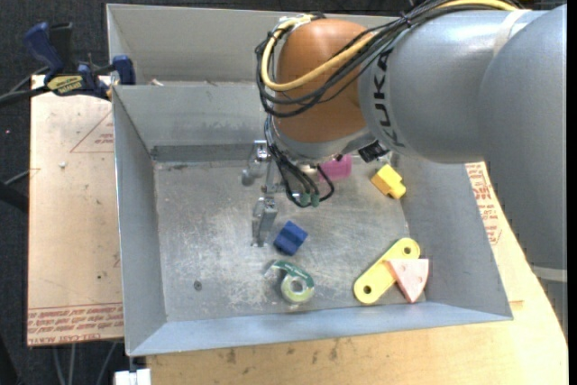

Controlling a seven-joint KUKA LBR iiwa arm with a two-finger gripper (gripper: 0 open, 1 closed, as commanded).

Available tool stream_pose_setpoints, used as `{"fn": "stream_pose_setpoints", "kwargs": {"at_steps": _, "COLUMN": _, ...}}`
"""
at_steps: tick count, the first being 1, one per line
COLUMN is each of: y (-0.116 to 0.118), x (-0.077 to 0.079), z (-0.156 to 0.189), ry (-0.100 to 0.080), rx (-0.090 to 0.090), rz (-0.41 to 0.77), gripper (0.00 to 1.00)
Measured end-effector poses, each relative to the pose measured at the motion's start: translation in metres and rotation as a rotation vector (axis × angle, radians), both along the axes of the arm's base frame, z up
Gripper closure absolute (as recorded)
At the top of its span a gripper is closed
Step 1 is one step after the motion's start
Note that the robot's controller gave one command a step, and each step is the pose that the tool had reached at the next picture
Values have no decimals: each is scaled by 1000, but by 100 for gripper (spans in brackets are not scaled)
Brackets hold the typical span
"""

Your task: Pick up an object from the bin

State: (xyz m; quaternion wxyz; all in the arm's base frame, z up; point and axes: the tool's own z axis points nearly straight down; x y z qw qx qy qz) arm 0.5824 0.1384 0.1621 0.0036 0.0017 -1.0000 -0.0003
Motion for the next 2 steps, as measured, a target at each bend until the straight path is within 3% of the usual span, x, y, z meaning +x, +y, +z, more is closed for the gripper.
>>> {"fn": "stream_pose_setpoints", "kwargs": {"at_steps": 1, "y": -1, "x": 2, "z": 5, "ry": -8, "rx": 1, "rz": -3, "gripper": 0}}
{"fn": "stream_pose_setpoints", "kwargs": {"at_steps": 2, "y": -14, "x": -3, "z": 7, "ry": -7, "rx": 2, "rz": 167, "gripper": 0}}
